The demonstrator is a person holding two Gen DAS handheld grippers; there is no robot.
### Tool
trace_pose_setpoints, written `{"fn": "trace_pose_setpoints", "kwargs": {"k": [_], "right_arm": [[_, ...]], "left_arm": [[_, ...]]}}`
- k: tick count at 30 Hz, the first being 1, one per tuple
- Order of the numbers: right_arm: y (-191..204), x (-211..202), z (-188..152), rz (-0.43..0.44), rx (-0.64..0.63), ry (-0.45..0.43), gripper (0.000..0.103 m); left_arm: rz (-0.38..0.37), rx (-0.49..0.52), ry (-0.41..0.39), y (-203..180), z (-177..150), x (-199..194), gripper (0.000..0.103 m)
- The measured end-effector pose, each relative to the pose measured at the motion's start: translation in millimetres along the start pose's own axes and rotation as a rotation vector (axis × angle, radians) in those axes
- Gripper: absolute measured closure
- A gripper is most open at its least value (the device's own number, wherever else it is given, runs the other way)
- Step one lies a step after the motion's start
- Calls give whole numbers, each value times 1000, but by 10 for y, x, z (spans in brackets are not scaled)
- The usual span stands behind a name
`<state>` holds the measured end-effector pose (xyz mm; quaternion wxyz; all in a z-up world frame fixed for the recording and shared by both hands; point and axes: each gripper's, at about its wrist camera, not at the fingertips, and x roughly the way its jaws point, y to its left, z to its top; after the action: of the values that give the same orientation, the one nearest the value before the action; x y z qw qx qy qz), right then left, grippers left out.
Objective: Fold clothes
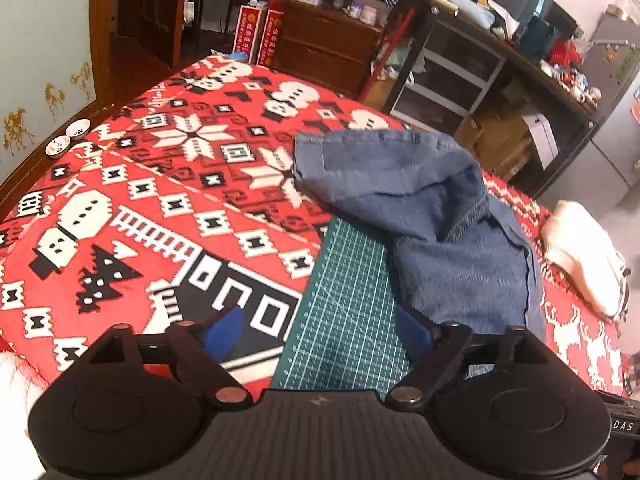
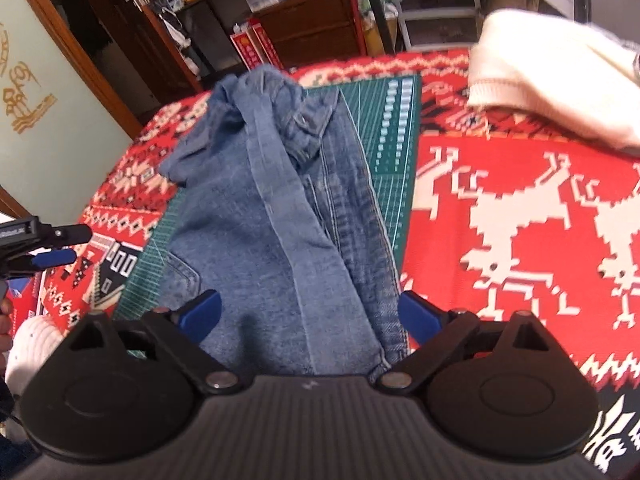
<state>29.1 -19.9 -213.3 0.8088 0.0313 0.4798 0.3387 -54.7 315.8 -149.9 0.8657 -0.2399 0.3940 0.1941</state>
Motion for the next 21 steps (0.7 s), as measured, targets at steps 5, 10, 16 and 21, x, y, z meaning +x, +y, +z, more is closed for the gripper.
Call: {"fn": "trace_pose_setpoints", "kwargs": {"k": [5, 10, 16, 21], "right_arm": [[-37, -64, -89, 16, 17, 12, 14], [-175, -189, -205, 64, 119, 17, 13], [-305, -287, -291, 134, 241, -1, 13], [-361, -245, -326, 199, 306, 14, 15]], "left_arm": [[-9, 17, 28, -57, -53, 49, 15], [-9, 3, 53, -91, -70, 95, 14], [-13, 24, 44, -161, -79, 48, 14], [-3, 14, 46, -152, -71, 26, 14]]}}
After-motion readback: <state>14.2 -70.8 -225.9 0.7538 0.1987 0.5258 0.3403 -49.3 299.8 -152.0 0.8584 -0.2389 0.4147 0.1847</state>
